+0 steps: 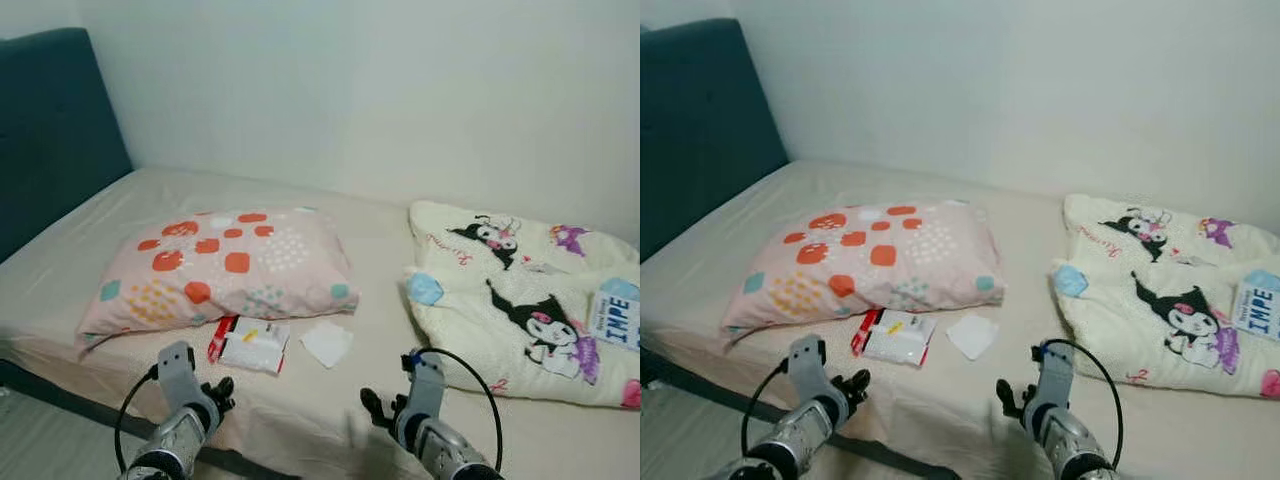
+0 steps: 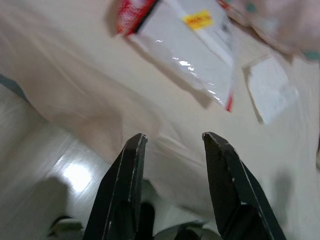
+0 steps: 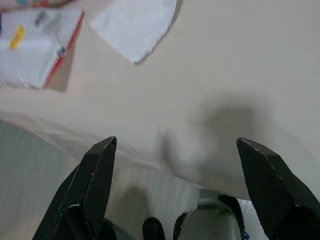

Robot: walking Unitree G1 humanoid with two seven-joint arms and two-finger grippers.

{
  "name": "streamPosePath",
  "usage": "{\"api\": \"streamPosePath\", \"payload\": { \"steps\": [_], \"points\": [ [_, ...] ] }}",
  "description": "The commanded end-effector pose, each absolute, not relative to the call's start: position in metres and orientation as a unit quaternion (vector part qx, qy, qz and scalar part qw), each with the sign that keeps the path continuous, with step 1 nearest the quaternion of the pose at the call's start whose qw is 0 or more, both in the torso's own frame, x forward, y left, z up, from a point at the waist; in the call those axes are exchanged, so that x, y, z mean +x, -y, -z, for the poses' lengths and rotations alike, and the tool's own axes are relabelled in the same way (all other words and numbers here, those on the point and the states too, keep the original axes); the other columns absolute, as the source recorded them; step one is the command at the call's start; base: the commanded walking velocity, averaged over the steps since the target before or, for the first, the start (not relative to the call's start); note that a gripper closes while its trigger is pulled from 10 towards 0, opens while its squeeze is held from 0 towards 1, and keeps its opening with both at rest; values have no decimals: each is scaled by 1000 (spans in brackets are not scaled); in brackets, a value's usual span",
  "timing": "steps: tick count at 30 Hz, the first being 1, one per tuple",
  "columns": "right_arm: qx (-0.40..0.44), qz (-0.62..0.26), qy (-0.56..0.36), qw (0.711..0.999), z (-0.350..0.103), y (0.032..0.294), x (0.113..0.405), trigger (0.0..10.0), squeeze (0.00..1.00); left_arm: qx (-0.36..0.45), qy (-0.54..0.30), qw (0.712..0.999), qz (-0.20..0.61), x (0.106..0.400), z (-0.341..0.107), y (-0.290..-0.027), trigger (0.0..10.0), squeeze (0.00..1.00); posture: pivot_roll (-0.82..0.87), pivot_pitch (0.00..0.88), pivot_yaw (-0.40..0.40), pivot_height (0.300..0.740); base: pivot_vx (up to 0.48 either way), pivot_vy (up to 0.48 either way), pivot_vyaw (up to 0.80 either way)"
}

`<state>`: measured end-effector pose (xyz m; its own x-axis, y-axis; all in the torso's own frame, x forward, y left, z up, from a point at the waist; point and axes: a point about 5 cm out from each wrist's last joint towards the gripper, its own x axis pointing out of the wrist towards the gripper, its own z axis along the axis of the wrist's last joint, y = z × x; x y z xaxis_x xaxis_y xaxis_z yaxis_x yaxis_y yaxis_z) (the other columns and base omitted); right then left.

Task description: Clean up the room

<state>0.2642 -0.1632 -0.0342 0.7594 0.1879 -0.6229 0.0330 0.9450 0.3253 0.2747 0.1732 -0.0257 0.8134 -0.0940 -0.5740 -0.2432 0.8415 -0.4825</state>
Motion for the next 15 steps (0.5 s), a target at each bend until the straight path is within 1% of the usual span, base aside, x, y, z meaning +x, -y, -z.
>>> {"api": "streamPosePath", "payload": {
  "steps": [1, 5, 6, 7, 10, 13, 15],
  "points": [
    [166, -40, -342, 924, 33, 163, 265, 10000, 0, -293, -299, 908, -35, 278, 24, -168, 10000, 0, 26, 0, -22, 606, 0, 0, 0],
    [171, -40, -329, 928, 29, 164, 270, 10000, 0, -323, -279, 904, -26, 287, 16, -163, 10000, 0, 26, 0, -21, 581, 0, 0, 0],
    [171, -40, -329, 928, 29, 164, 270, 10000, 0, -323, -279, 904, -26, 287, 16, -163, 10000, 0, 26, 0, -21, 581, 0, 0, 0],
    [173, -44, -320, 930, 25, 164, 274, 10000, 0, -345, -264, 901, -16, 294, 9, -159, 10000, 0, 25, 0, -22, 571, 0, 0, 0],
    [173, -47, -310, 933, 21, 162, 279, 10000, 0, -372, -249, 894, -5, 301, 2, -155, 10000, 0, 24, 0, -19, 556, 0, 0, 0],
    [179, -54, -288, 939, 15, 161, 285, 10000, 0, -412, -231, 882, 6, 307, -4, -150, 10000, 0, 23, 0, -16, 541, 0, 0, 0],
    [189, -61, -270, 942, 11, 159, 289, 10000, 0, -447, -212, 869, 11, 311, -10, -147, 10000, 0, 20, 0, -15, 541, 0, 0, 0]
  ]
}}
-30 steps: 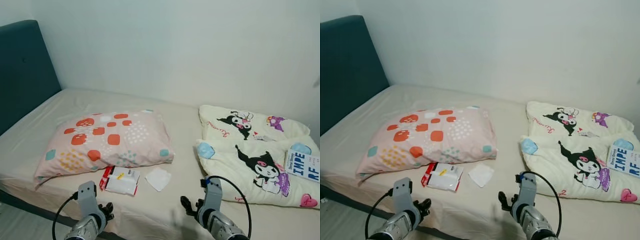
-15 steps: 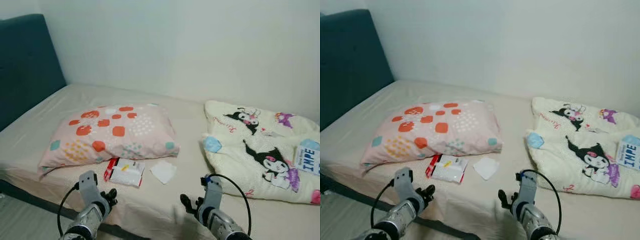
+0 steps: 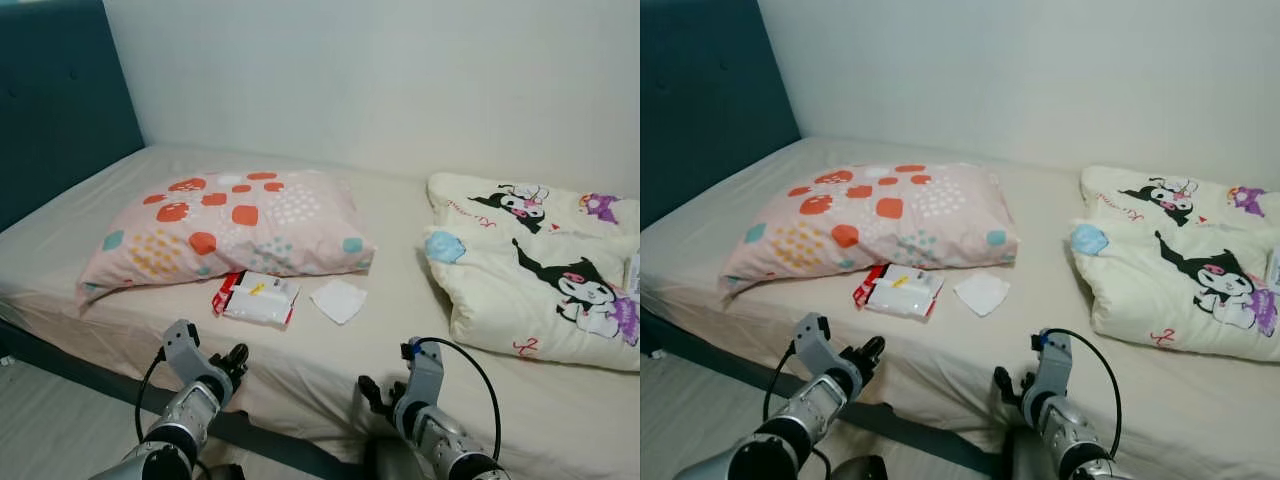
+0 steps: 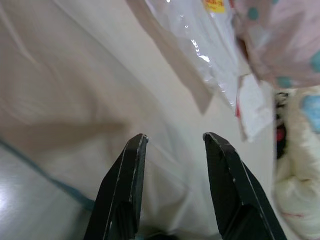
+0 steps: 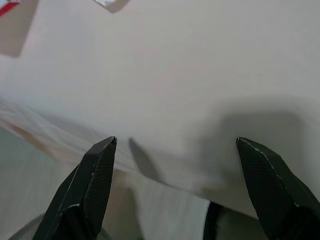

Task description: Clean up the room

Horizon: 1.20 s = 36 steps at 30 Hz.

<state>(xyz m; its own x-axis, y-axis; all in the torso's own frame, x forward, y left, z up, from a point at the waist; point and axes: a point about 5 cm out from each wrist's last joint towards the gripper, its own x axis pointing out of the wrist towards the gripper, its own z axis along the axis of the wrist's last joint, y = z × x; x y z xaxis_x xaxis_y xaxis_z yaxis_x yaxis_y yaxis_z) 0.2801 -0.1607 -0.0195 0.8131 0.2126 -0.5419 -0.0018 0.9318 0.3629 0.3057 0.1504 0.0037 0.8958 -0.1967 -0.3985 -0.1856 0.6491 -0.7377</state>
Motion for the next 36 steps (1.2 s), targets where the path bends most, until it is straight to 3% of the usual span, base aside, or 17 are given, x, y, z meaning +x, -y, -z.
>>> {"api": "streamPosePath", "payload": {
  "steps": [1, 3, 10, 11, 12, 23, 26, 32, 36],
  "points": [
    [189, -61, -270, 942, 11, 159, 289, 10000, 0, -447, -212, 869, 11, 311, -10, -147, 10000, 0, 20, 0, -15, 541, 0, 0, 0],
    [198, -77, -246, 946, 4, 156, 294, 10000, 0, -498, -179, 848, 34, 318, -20, -140, 10000, 0, 14, 11, -14, 541, 0, 0, 0],
    [202, -98, -218, 950, -5, 150, 301, 10000, 0, -555, -134, 818, 65, 328, -35, -134, 10000, 0, 5, 45, -16, 541, 0, 0, 0],
    [203, -104, -211, 951, -8, 147, 303, 10000, 0, -550, -133, 822, 69, 330, -37, -134, 10000, 906, 2, 61, -15, 541, 0, 0, 0],
    [203, -107, -209, 951, -8, 146, 303, 10000, 0, -544, -136, 825, 69, 330, -37, -133, 10000, 1000, 0, 80, -14, 541, 0, 0, 0],
    [220, -132, -166, 952, -17, 132, 305, 10000, 0, -522, -173, 834, 41, 320, -22, -133, 10000, 1000, -27, 170, -6, 541, 0, 0, 0],
    [227, -139, -149, 952, -20, 130, 302, 10000, 0, -544, -161, 823, 34, 319, -22, -134, 10000, 1000, -60, 224, -14, 541, 0, 0, 0],
    [234, -149, -134, 951, -24, 129, 302, 10000, 0, -559, -146, 815, 38, 323, -28, -131, 10000, 1000, -76, 246, -21, 541, 0, 0, 0],
    [265, -172, -85, 945, -41, 126, 301, 10000, 0, -603, -89, 790, 63, 342, -54, -122, 10000, 1000, -97, 283, -30, 541, 0, 0, 0]
  ]
}}
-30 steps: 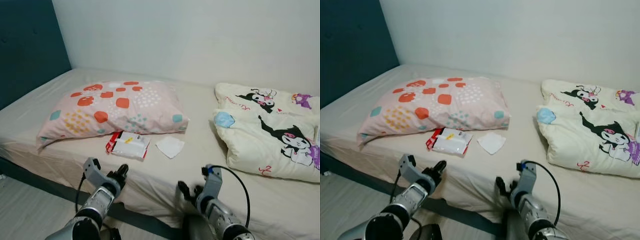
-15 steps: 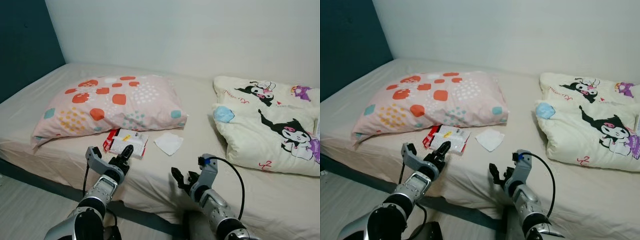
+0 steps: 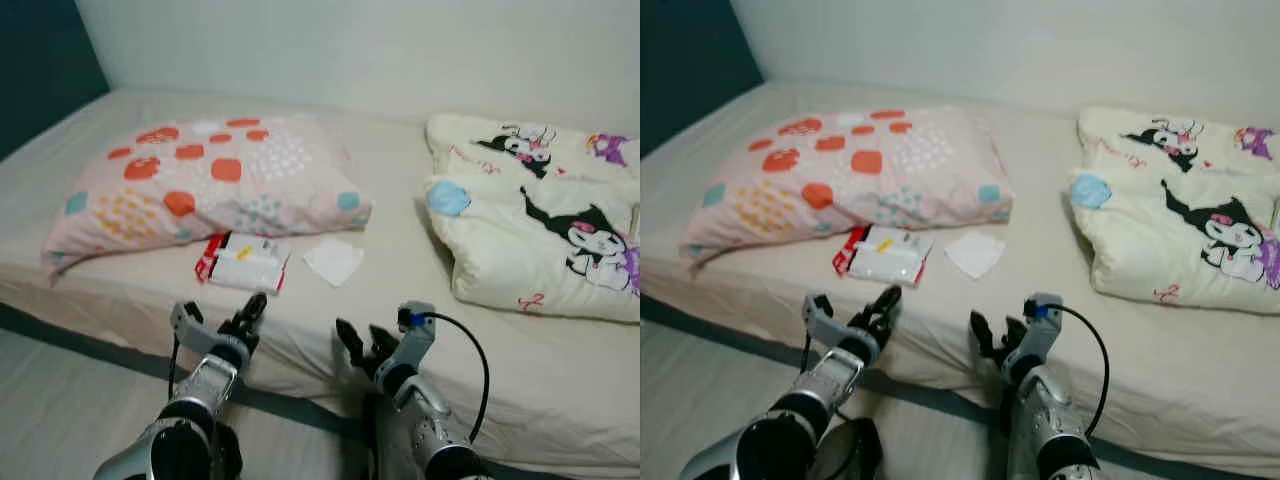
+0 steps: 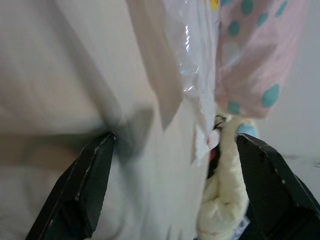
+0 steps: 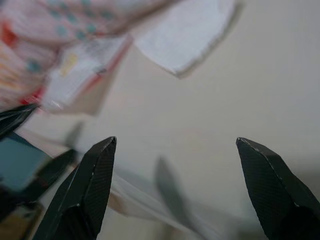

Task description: Clean up the room

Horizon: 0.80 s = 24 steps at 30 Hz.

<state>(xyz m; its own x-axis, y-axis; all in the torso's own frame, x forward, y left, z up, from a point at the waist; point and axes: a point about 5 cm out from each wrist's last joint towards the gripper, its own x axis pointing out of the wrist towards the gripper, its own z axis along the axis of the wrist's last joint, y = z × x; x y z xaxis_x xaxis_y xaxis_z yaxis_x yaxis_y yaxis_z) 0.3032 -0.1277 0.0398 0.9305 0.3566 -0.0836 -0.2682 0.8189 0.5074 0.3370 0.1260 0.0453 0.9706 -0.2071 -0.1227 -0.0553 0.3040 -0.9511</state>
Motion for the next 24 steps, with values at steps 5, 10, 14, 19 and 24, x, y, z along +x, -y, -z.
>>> {"api": "streamPosePath", "payload": {
  "steps": [5, 10, 14, 19, 24],
  "points": [
    [265, -180, -80, 944, -44, 126, 299, 10000, 0, -625, -55, 774, 84, 355, -75, -119, 10000, 1000, -101, 297, -32, 541, 0, 0, 0],
    [262, -182, -83, 944, -44, 125, 294, 10000, 0, -637, -35, 765, 89, 361, -85, -123, 10000, 1000, -107, 304, -32, 541, 0, 0, 0],
    [257, -182, -90, 945, -43, 125, 290, 10000, 0, -641, -42, 761, 96, 361, -85, -123, 10000, 1000, -106, 305, -32, 541, 0, 0, 0],
    [257, -178, -100, 945, -43, 125, 285, 10000, 0, -584, -93, 799, 109, 356, -76, -126, 10000, 1000, -101, 313, -35, 541, 0, 0, 0],
    [253, -173, -112, 945, -41, 127, 282, 10000, 0, -492, -135, 852, 116, 351, -66, -144, 10000, 1000, -84, 317, -36, 541, 0, 0, 0]
  ]
}}
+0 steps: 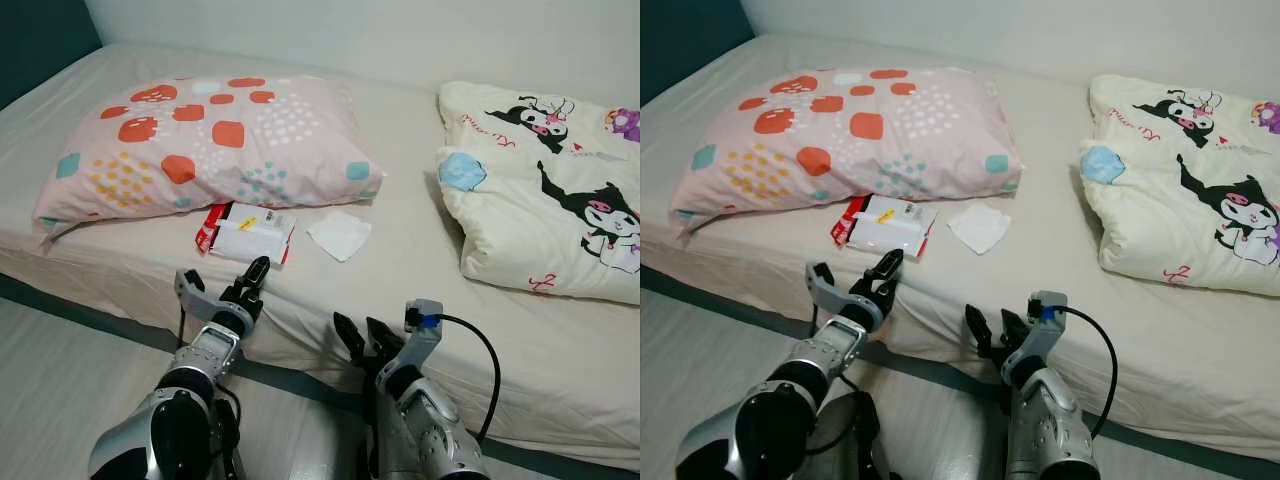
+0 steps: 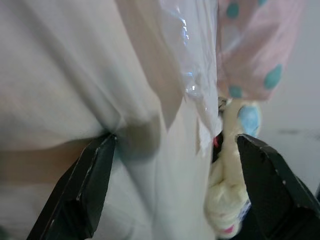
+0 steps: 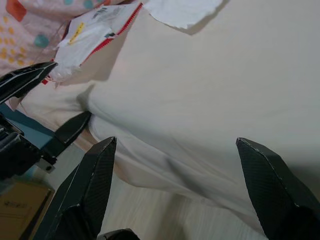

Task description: Clean up the room

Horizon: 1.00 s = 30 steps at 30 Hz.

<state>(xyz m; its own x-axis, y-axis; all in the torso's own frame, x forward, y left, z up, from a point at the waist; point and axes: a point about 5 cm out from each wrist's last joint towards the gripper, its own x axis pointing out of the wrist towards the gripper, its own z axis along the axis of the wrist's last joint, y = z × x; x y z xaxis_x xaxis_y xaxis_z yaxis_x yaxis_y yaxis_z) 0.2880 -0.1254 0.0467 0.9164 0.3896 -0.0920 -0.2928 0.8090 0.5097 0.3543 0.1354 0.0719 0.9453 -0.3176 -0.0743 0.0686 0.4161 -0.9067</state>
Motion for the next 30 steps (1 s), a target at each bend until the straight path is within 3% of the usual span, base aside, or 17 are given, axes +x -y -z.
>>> {"api": "streamPosePath", "payload": {
  "steps": [1, 5, 11, 12, 13, 14, 15, 16, 17, 23, 24, 25, 27, 28, 30],
  "points": [
    [253, -173, -112, 945, -41, 127, 282, 10000, 0, -492, -135, 852, 116, 351, -66, -144, 10000, 1000, -84, 317, -36, 541, 0, 0, 0],
    [254, -174, -117, 944, -41, 124, 281, 10000, 0, -466, -134, 863, 141, 350, -70, -160, 10000, 1000, -76, 313, -36, 541, 0, 0, 0],
    [253, -177, -120, 944, -42, 121, 282, 10000, 0, -481, -123, 833, 245, 348, -86, -169, 10000, 1000, -70, 309, -37, 541, 0, 0, 0],
    [253, -177, -120, 943, -42, 121, 282, 10000, 0, -475, -126, 827, 275, 347, -88, -169, 10000, 914, -69, 309, -36, 541, 0, 0, 0],
    [252, -177, -121, 944, -42, 122, 282, 10000, 0, -469, -137, 819, 302, 344, -88, -168, 10000, 643, -69, 308, -37, 541, 0, 0, 0],
    [252, -177, -121, 944, -42, 122, 282, 10000, 0, -469, -137, 819, 302, 344, -88, -168, 10000, 643, -69, 308, -37, 541, 0, 0, 0],
    [251, -176, -123, 944, -42, 122, 282, 10000, 0, -461, -146, 812, 327, 341, -87, -166, 10000, 533, -68, 307, -37, 541, 0, 0, 0],
    [250, -174, -124, 944, -41, 123, 282, 10000, 0, -451, -156, 808, 345, 338, -86, -164, 10000, 533, -69, 308, -37, 541, 0, 0, 0],
    [250, -173, -125, 945, -41, 124, 282, 10000, 0, -452, -162, 802, 354, 337, -85, -163, 10000, 361, -69, 309, -36, 541, 0, 0, 0],
    [251, -168, -124, 945, -42, 127, 282, 10000, 0, -457, -167, 798, 356, 337, -83, -156, 10000, 322, -67, 309, -35, 541, 0, 0, 0],
    [251, -166, -123, 946, -42, 127, 282, 10000, 0, -459, -165, 804, 339, 339, -82, -153, 10000, 255, -70, 312, -34, 541, 0, 0, 0],
    [252, -165, -122, 946, -43, 127, 282, 10000, 0, -470, -158, 809, 315, 342, -82, -150, 10000, 98, -71, 313, -33, 541, 0, 0, 0],
    [252, -165, -122, 946, -43, 128, 282, 10000, 0, -478, -154, 812, 299, 344, -82, -149, 10000, 98, -71, 313, -33, 541, 0, 0, 0],
    [252, -164, -121, 946, -43, 128, 282, 10000, 0, -496, -142, 809, 284, 346, -83, -145, 10000, 0, -69, 313, -36, 541, 0, 0, 0],
    [252, -163, -121, 946, -44, 128, 282, 10000, 0, -512, -133, 802, 278, 348, -85, -140, 10000, 0, -69, 312, -37, 541, 0, 0, 0]
  ]
}}
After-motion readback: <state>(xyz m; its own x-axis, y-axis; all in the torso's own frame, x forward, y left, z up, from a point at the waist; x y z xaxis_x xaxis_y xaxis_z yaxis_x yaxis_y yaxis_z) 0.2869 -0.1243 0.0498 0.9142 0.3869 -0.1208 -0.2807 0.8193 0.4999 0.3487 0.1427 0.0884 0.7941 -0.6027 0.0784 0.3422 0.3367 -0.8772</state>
